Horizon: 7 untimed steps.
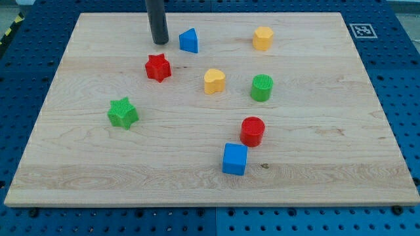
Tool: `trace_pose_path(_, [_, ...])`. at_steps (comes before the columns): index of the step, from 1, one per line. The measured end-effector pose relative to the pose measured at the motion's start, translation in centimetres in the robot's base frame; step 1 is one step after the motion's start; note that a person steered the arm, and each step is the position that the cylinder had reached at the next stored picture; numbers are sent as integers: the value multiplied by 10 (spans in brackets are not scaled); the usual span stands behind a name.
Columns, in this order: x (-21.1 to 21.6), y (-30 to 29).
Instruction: Push the blue triangle into the blue cube
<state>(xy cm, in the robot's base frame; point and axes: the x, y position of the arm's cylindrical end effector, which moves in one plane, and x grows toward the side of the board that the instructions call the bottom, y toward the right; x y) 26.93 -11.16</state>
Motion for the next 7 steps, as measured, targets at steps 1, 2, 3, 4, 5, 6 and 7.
trace_pose_path(1, [-16,26])
trace_pose_path(2, [-7,60])
trace_pose_path(3, [19,84])
trace_pose_path(4, [47,97])
trace_pose_path(5, [65,98])
trace_pose_path(6, [74,98])
trace_pose_path(7, [76,85])
